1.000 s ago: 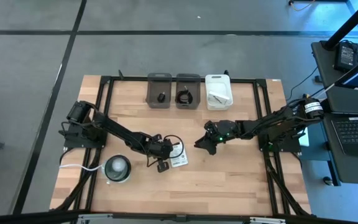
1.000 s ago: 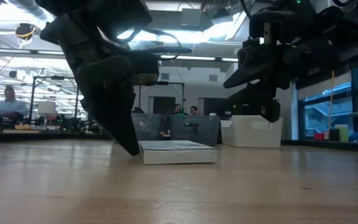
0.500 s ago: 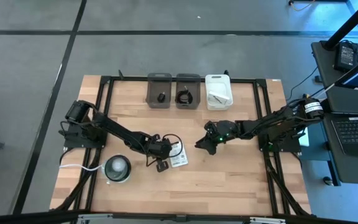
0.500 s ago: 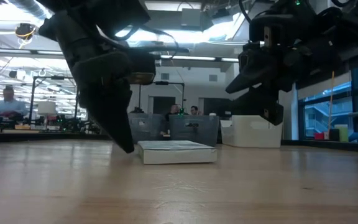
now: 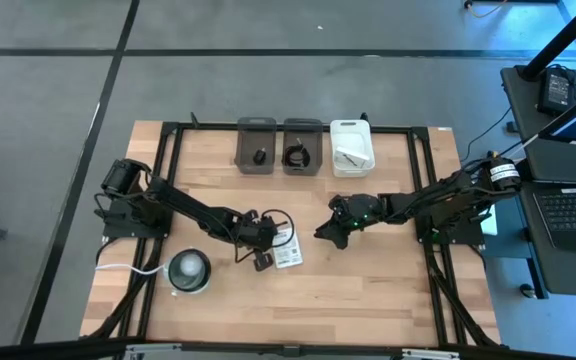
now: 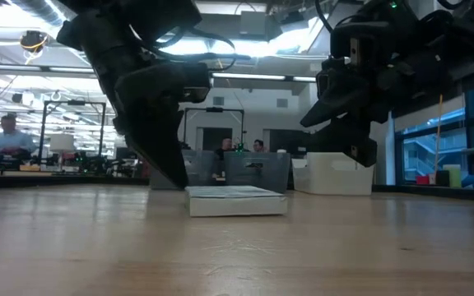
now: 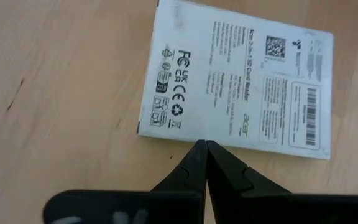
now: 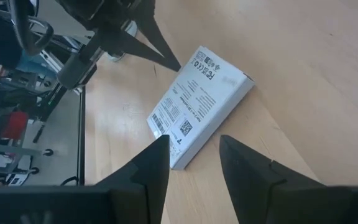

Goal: Pick and place items into bin
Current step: Put the white card reader box into the white bin

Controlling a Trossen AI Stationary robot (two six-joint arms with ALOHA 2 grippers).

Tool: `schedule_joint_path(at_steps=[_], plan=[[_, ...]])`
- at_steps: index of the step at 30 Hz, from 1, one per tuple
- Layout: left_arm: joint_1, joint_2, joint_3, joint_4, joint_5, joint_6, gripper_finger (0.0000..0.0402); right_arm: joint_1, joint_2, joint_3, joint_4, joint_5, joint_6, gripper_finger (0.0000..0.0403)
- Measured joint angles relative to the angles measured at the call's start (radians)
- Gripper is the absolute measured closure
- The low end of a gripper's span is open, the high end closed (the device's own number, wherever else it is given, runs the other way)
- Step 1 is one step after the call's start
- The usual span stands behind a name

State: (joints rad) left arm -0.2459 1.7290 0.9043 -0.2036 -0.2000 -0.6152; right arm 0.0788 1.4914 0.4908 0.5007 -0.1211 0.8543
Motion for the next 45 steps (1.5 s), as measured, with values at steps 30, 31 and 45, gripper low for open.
schedule_joint_path(at_steps=[30,31,45], plan=[[0.001,0.046,0.002,0.090,0.035,0.035,0.0398,0.021,0.073,0.028,-0.024,0.043,0.246,0.0257],[0.001,0.046,0.002,0.090,0.036,0.035,0.0398,0.025,0.098,0.039,-0.025,0.029,0.266,0.0257],[-0.001,0.047,0.001,0.089,0.036,0.026,0.0398,0.042,0.336,0.210,-0.021,-0.063,0.244,0.0257]])
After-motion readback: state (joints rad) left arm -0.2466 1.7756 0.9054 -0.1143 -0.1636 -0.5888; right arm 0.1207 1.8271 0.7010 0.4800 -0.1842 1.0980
